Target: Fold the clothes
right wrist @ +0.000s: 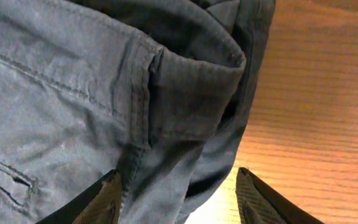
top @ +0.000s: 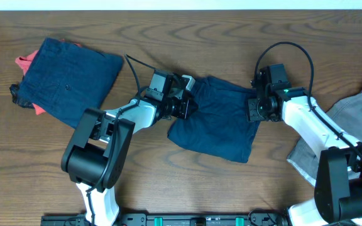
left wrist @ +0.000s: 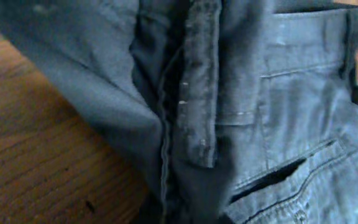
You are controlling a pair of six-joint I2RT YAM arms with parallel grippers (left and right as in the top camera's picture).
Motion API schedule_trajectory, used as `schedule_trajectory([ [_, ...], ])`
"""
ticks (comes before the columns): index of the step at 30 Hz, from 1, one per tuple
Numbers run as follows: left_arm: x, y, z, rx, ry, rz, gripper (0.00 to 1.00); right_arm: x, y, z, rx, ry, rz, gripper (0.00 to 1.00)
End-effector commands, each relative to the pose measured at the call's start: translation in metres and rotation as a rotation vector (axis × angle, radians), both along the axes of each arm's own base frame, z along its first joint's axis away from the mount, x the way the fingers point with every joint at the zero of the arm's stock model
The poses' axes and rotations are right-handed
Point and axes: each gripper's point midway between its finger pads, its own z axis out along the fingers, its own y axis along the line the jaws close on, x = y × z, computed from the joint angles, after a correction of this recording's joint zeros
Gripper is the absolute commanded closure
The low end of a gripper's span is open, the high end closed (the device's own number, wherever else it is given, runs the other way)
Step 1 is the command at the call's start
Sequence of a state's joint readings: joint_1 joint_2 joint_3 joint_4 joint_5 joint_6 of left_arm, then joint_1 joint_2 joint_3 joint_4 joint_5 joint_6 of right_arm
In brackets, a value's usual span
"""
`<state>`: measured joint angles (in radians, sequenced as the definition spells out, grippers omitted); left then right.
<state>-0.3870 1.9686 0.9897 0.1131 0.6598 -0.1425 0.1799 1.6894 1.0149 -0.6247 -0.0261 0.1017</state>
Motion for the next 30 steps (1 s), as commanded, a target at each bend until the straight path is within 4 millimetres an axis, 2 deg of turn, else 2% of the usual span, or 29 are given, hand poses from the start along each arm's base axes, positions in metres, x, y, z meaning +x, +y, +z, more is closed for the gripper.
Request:
schedule_trajectory([
  [1, 0.014, 0.015, 0.022, -0.002, -0.066, 0.042, 0.94, -0.002, 0.005, 0.001, 0.006, 0.007, 0.014, 0.42],
  [2, 0.023, 0.023, 0.032, 0.008, -0.097, 0.073, 0.94, -0.003, 0.005, 0.001, 0.006, 0.01, 0.015, 0.42],
  [5, 0.05, 0.066, 0.065, 0.079, -0.2, 0.222, 0.94, -0.005, 0.004, 0.0, 0.004, 0.019, 0.014, 0.42],
  [8, 0.076, 0.138, 0.107, 0.219, -0.312, 0.462, 0.94, -0.007, 0.004, 0.0, 0.002, 0.029, 0.014, 0.43],
  [10, 0.085, 0.182, 0.139, 0.27, -0.386, 0.598, 0.94, -0.008, 0.004, 0.0, 0.002, 0.031, 0.015, 0.44],
  [13, 0.088, 0.25, 0.191, 0.296, -0.5, 0.786, 0.94, -0.008, 0.004, 0.0, 0.002, 0.033, 0.014, 0.44],
  [16, 0.078, 0.318, 0.221, 0.319, -0.555, 0.949, 0.94, -0.009, 0.003, -0.001, 0.002, 0.035, 0.014, 0.44],
  [18, 0.068, 0.361, 0.221, 0.35, -0.537, 1.043, 0.93, -0.009, 0.003, -0.001, 0.002, 0.036, 0.014, 0.44],
  [21, 0.047, 0.413, 0.195, 0.405, -0.426, 1.151, 0.92, -0.009, 0.003, -0.001, 0.002, 0.036, 0.014, 0.44],
  [22, 0.038, 0.428, 0.181, 0.424, -0.367, 1.182, 0.83, -0.009, 0.003, -0.001, 0.002, 0.036, 0.014, 0.44],
  [23, 0.031, 0.439, 0.168, 0.433, -0.314, 1.207, 0.62, -0.009, 0.003, -0.001, 0.002, 0.036, 0.014, 0.44],
  [24, 0.021, 0.451, 0.151, 0.446, -0.245, 1.232, 0.3, -0.009, 0.003, -0.001, 0.001, 0.036, 0.014, 0.44],
  [25, 0.013, 0.458, 0.14, 0.455, -0.198, 1.248, 0.13, -0.009, 0.003, -0.001, 0.001, 0.037, 0.014, 0.44],
  [26, 0.006, 0.465, 0.131, 0.46, -0.157, 1.264, 0.02, -0.01, 0.003, -0.001, 0.001, 0.039, 0.014, 0.44],
  [28, -0.009, 0.478, 0.121, 0.42, -0.081, 1.356, 0.02, -0.011, 0.003, -0.001, 0.0, 0.043, 0.014, 0.44],
  [30, -0.016, 0.487, 0.121, 0.35, -0.046, 1.453, 0.02, -0.012, 0.003, -0.001, -0.001, 0.047, 0.015, 0.44],
])
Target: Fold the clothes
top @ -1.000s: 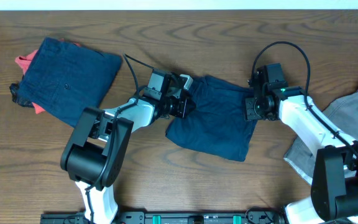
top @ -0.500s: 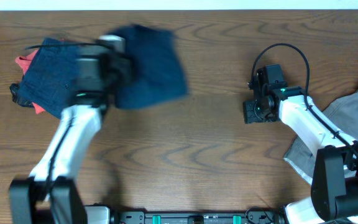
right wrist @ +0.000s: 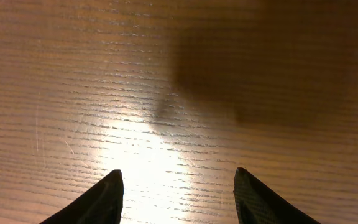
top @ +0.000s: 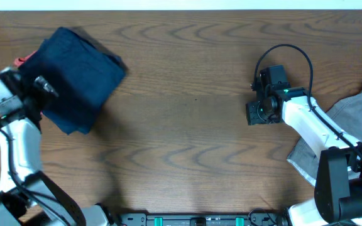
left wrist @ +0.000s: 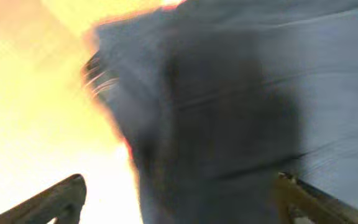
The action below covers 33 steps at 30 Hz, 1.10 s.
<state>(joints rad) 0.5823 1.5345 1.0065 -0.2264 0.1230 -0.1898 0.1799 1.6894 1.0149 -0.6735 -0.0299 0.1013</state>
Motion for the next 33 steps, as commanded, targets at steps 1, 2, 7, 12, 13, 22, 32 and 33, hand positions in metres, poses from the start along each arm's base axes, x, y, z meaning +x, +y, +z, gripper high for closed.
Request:
schedule_trajectory([
  [1, -0.004, 0.014, 0.013, -0.079, -0.082, 0.128, 0.02, 0.0, 0.004, 0.002, 0.004, -0.001, 0.013, 0.44],
  [2, 0.002, 0.01, 0.019, -0.102, -0.121, 0.098, 0.02, 0.0, 0.004, 0.002, 0.004, -0.002, 0.013, 0.44],
  [7, 0.033, -0.032, 0.056, -0.159, -0.282, -0.103, 0.02, 0.001, 0.007, 0.002, 0.018, -0.004, 0.016, 0.41],
  [12, 0.062, -0.111, 0.074, -0.115, -0.305, -0.36, 0.02, 0.001, 0.037, 0.008, 0.189, -0.001, 0.057, 0.01],
  [13, 0.065, -0.129, 0.071, -0.109, -0.288, -0.411, 0.02, 0.002, 0.044, 0.01, 0.229, -0.005, 0.068, 0.01],
  [22, 0.038, -0.277, -0.003, -0.086, 0.07, -0.701, 0.02, 0.021, 0.016, 0.029, 0.199, -0.035, -0.023, 0.01],
  [32, -0.08, -0.284, -0.024, -0.14, 0.501, -0.726, 0.02, 0.003, -0.072, 0.103, 0.118, 0.037, -0.242, 0.01],
  [33, -0.085, -0.281, -0.018, -0.126, 0.49, -0.723, 0.02, -0.001, -0.074, 0.109, 0.118, 0.014, -0.248, 0.01],
])
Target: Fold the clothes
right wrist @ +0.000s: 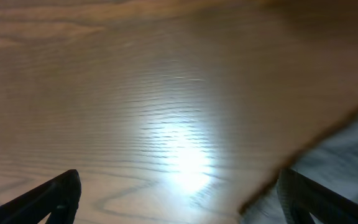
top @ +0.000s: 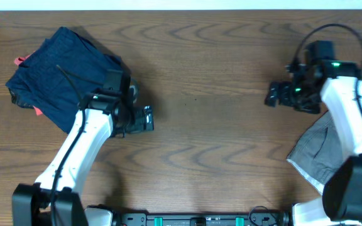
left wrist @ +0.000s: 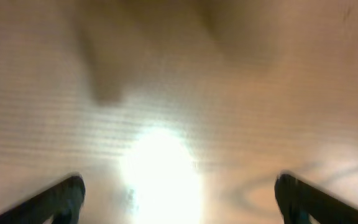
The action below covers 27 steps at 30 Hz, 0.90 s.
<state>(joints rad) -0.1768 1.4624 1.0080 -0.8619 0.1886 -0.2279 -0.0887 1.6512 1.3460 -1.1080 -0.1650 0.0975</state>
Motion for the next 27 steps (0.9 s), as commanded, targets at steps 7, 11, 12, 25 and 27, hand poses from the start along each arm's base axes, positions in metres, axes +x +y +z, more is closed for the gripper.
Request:
schedule_trajectory([
  [7, -0.025, 0.016, 0.082, 0.003, -0.339, 0.014, 0.02, -0.035, -0.006, 0.063, -0.045, -0.299, -0.017, 0.01],
  [11, -0.051, 0.02, 0.106, -0.03, -0.504, 0.026, 0.02, -0.059, -0.009, 0.095, -0.108, -0.586, -0.035, 0.01],
  [12, -0.057, 0.022, 0.109, -0.038, -0.535, 0.034, 0.02, -0.064, -0.011, 0.101, -0.126, -0.644, -0.042, 0.01],
  [25, -0.071, 0.024, 0.128, -0.076, -0.735, 0.044, 0.02, -0.14, -0.003, 0.128, -0.155, -0.926, -0.054, 0.01],
  [27, -0.071, 0.024, 0.128, -0.077, -0.735, 0.044, 0.02, -0.146, -0.003, 0.119, -0.151, -0.884, -0.052, 0.01],
])
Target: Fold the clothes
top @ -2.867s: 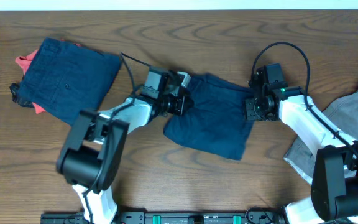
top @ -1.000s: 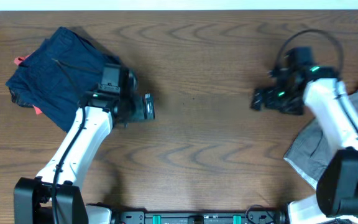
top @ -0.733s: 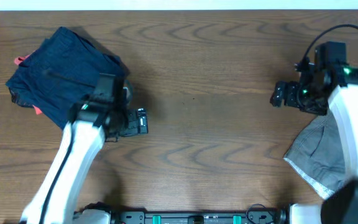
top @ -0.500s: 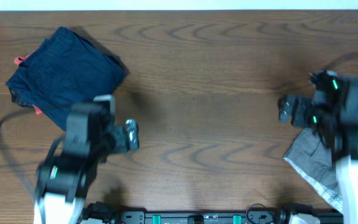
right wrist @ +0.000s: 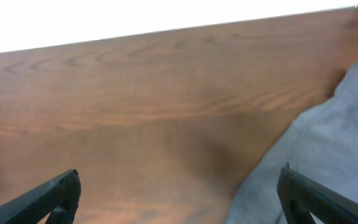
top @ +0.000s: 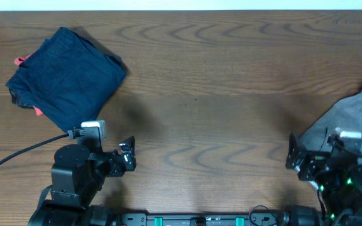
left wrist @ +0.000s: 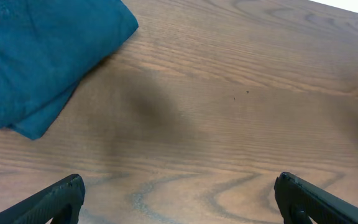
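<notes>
A folded navy stack (top: 65,72) lies at the far left of the table, with a red garment (top: 21,61) peeking out under it; the left wrist view has the navy stack (left wrist: 36,56) at its upper left. A loose grey garment (top: 351,116) lies at the right edge, and the right wrist view shows this grey garment (right wrist: 316,149) too. My left gripper (top: 127,157) sits at the near left, open and empty over bare wood (left wrist: 179,202). My right gripper (top: 292,157) sits at the near right, open and empty (right wrist: 179,199), just left of the grey cloth.
The brown wooden table (top: 200,94) stretches between the two garments. Both arm bases stand at the near edge. A white strip borders the table's far edge.
Both arms have drawn back to the near edge. The left gripper was beside the navy stack and is now well below it. The right gripper was at the far right.
First both grippers were at the edges of folded navy shorts mid-table. Then the shorts lay on the pile at far left with the left gripper beside them. Later both grippers stood open over bare wood. Now both arms are back near their bases.
</notes>
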You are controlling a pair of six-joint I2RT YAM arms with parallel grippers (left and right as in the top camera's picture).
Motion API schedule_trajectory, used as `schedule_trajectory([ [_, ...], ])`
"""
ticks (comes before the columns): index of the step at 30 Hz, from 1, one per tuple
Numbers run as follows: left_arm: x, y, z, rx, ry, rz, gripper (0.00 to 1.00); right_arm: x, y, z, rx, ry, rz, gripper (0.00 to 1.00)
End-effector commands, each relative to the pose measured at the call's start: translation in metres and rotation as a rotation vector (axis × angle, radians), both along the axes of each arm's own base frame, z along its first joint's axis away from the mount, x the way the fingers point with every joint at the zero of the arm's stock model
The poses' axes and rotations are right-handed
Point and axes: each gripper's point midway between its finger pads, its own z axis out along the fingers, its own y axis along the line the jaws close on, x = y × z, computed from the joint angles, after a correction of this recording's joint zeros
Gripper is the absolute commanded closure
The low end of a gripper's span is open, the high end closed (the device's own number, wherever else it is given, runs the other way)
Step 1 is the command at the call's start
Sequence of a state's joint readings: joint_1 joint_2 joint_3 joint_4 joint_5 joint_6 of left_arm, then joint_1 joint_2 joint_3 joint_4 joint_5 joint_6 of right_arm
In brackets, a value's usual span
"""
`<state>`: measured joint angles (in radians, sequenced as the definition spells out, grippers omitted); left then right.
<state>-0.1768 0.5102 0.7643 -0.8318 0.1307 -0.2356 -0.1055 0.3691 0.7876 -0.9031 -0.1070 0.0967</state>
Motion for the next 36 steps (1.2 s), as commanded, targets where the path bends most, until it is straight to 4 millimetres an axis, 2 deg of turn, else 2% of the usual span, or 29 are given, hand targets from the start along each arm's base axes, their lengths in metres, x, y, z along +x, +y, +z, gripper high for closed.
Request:
schedule_trajectory([
  [1, 0.0, 0.002, -0.001, 0.004, 0.0, 0.009, 0.02, -0.007, -0.002, -0.015, -0.006, 0.056, -0.009, 0.01],
  [8, 0.0, 0.002, -0.001, 0.004, 0.0, 0.009, 0.02, -0.034, 0.001, -0.051, 0.014, 0.239, -0.008, 0.01],
  [17, 0.0, 0.002, -0.001, 0.004, 0.0, 0.009, 0.02, -0.033, 0.004, -0.049, 0.019, 0.216, 0.004, 0.01],
  [21, 0.0, 0.002, -0.001, 0.004, 0.0, 0.009, 0.02, -0.011, 0.007, -0.027, -0.03, 0.035, 0.055, 0.01],
  [26, 0.0, 0.002, -0.001, 0.004, 0.0, 0.009, 0.02, 0.016, 0.033, -0.005, -0.168, -0.28, 0.25, 0.01],
  [32, 0.0, 0.002, -0.001, 0.004, 0.0, 0.009, 0.02, 0.024, 0.046, -0.01, -0.184, -0.492, 0.291, 0.01],
  [36, 0.0, 0.002, -0.001, 0.004, 0.0, 0.009, 0.02, 0.034, 0.046, -0.022, -0.197, -0.532, 0.289, 0.01],
])
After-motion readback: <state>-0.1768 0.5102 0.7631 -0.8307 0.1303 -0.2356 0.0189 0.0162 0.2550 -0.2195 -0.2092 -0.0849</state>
